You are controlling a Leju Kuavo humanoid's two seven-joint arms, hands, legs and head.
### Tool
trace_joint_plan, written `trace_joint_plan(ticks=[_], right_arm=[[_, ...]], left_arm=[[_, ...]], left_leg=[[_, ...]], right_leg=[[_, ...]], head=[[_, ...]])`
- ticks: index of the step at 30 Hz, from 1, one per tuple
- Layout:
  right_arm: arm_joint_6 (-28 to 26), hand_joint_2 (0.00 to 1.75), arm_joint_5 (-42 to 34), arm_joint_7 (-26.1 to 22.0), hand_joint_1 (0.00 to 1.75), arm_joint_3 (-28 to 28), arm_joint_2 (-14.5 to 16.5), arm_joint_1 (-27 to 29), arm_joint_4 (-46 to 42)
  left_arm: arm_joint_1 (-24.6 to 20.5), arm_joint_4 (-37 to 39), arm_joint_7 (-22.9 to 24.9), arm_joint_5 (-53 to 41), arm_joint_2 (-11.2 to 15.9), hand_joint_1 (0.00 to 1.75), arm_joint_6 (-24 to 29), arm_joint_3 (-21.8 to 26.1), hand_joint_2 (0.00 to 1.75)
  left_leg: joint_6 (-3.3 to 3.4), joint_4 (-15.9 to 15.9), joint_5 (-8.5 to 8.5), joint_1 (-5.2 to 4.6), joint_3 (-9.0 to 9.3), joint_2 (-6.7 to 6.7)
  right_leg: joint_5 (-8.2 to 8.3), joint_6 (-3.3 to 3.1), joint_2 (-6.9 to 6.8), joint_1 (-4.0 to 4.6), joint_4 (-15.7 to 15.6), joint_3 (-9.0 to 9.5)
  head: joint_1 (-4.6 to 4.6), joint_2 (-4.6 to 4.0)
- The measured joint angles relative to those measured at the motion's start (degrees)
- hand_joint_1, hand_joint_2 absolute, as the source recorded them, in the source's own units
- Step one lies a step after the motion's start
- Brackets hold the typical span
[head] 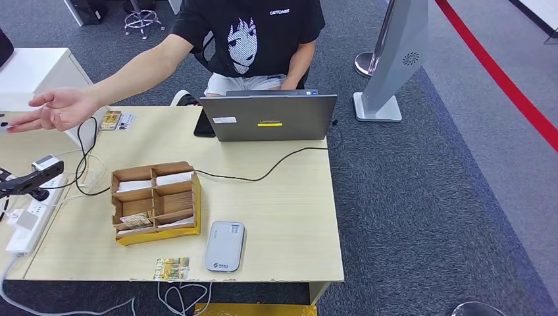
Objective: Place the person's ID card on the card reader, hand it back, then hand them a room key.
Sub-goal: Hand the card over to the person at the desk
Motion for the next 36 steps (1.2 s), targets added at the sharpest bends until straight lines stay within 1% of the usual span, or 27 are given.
trace_joint_plan(ticks=[5,17,18,21,22,29,32,36], right_arm=[[0.0,1.75,0.0,0.1,0.00,0.4,0.0,-0.1,0.0],[0.0,1.75,0.0,0.3,0.00,0.5,0.0,-0.1,0.0],[0.0,1.75,0.0,0.4,0.00,0.5,0.0,-0.1,0.0],[0.1,1.75,0.0,0.8,0.00,0.5,0.0,-0.2,0.0],[0.1,1.75,0.0,0.9,0.00,0.5,0.0,-0.2,0.0],[0.0,1.75,0.0,0.9,0.00,0.5,0.0,-0.2,0.0],[0.0,1.75,0.0,0.9,0.00,0.5,0.0,-0.2,0.0],[0.0,1.75,-0.1,1.0,0.00,0.5,0.0,-0.2,0.0]], left_arm=[[-0.8,1.6,0.9,0.0,-0.8,1.75,1.6,-0.8,1.75],[-1.3,2.9,0.9,0.0,-2.3,1.74,1.9,-1.4,1.75],[-1.3,2.9,0.8,0.0,-2.5,1.54,2.1,-1.4,1.75],[-1.3,2.8,0.1,0.0,-3.4,0.24,2.4,-1.4,1.75],[-1.3,2.6,-0.1,0.0,-3.8,0.00,2.4,-1.4,1.75],[-1.0,-0.4,-1.1,0.0,-6.8,0.00,1.9,-2.4,1.75],[-0.3,-2.9,-0.6,0.0,-7.5,0.00,1.7,-4.4,1.75],[0.7,-6.1,0.7,0.0,-7.7,0.00,1.1,-7.7,1.75]], left_leg=[[0.00,0.0,0.00,0.00,0.01,0.05],[0.00,0.0,-0.01,-0.01,0.00,0.26],[0.00,0.0,-0.01,-0.01,0.00,0.28],[0.00,0.0,-0.02,-0.01,0.00,0.28],[0.00,0.0,-0.02,-0.01,0.00,0.27],[0.00,0.0,-0.01,-0.01,0.00,0.22],[0.00,0.0,-0.01,-0.01,0.00,0.22],[0.00,0.0,-0.01,-0.01,-0.01,0.22]], right_leg=[[0.02,-0.02,0.08,0.00,0.0,-0.01],[0.03,-0.04,0.28,0.00,0.0,-0.10],[0.03,-0.04,0.29,0.00,0.0,-0.11],[0.03,-0.04,0.29,0.00,0.0,-0.11],[0.03,-0.04,0.29,0.00,0.0,-0.11],[0.05,-0.03,0.25,-0.01,0.0,-0.08],[0.05,-0.03,0.25,-0.01,0.0,-0.07],[0.05,-0.03,0.25,0.00,0.0,-0.07]], head=[[-0.02,0.00],[-0.02,0.00],[-0.02,0.00],[-0.02,0.00],[-0.02,0.00],[-0.02,0.00],[-0.02,0.00],[-0.02,0.00]])
